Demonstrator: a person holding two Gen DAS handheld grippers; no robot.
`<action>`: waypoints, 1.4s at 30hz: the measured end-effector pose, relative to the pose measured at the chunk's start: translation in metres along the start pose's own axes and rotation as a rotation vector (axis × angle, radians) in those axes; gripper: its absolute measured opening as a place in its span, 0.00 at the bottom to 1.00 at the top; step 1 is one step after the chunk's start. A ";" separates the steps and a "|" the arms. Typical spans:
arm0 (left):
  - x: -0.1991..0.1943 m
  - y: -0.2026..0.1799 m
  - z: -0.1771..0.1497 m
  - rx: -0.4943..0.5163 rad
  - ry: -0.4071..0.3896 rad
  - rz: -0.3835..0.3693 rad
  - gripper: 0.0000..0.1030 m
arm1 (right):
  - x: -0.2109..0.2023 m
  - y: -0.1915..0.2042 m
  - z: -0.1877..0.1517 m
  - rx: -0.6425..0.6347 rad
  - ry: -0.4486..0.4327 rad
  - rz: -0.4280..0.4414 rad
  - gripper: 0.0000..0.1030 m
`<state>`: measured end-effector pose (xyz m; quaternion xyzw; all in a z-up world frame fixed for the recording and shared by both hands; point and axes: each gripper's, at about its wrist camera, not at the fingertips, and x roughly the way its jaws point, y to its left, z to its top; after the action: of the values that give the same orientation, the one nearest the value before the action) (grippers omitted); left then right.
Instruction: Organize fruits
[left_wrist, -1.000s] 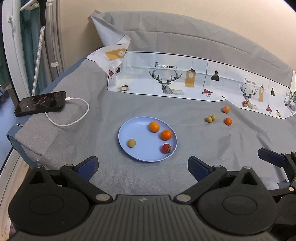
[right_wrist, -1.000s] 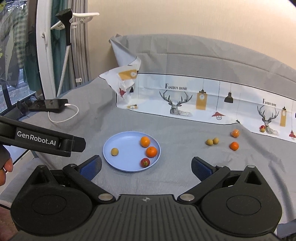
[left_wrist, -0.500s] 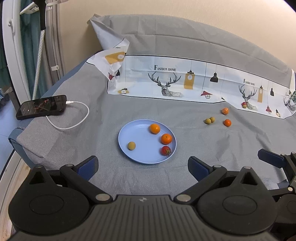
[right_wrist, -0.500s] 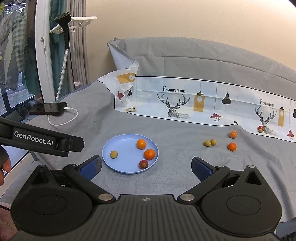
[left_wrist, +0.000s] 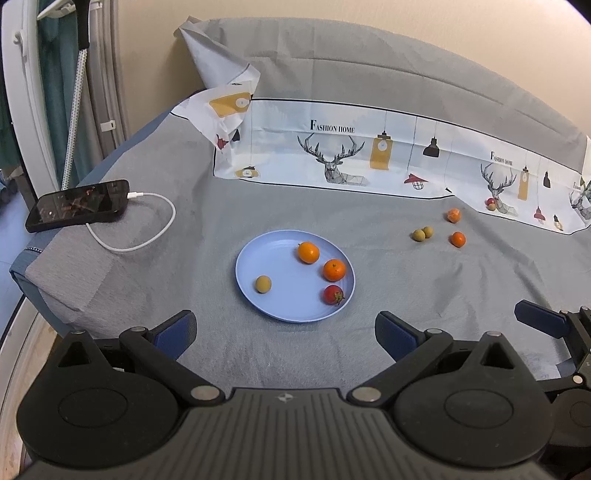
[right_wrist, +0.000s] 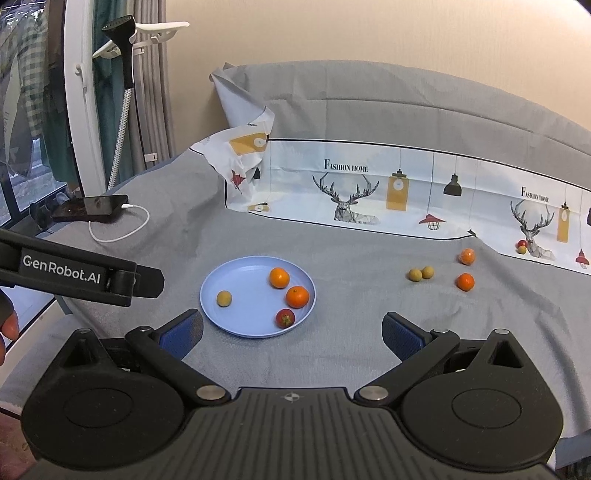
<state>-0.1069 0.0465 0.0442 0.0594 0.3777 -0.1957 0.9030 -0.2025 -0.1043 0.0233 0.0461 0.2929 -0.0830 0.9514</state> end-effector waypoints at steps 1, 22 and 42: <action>0.001 0.000 0.000 0.000 0.002 0.000 1.00 | 0.001 0.000 0.000 0.000 0.002 0.000 0.99; 0.044 -0.022 0.034 0.023 0.048 0.007 1.00 | 0.033 -0.034 0.002 0.099 0.034 -0.043 0.99; 0.179 -0.149 0.095 0.170 0.168 -0.088 1.00 | 0.090 -0.182 -0.001 0.258 0.066 -0.317 0.99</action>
<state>0.0108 -0.1699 -0.0085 0.1354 0.4361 -0.2609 0.8505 -0.1635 -0.2947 -0.0360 0.1235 0.3145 -0.2671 0.9025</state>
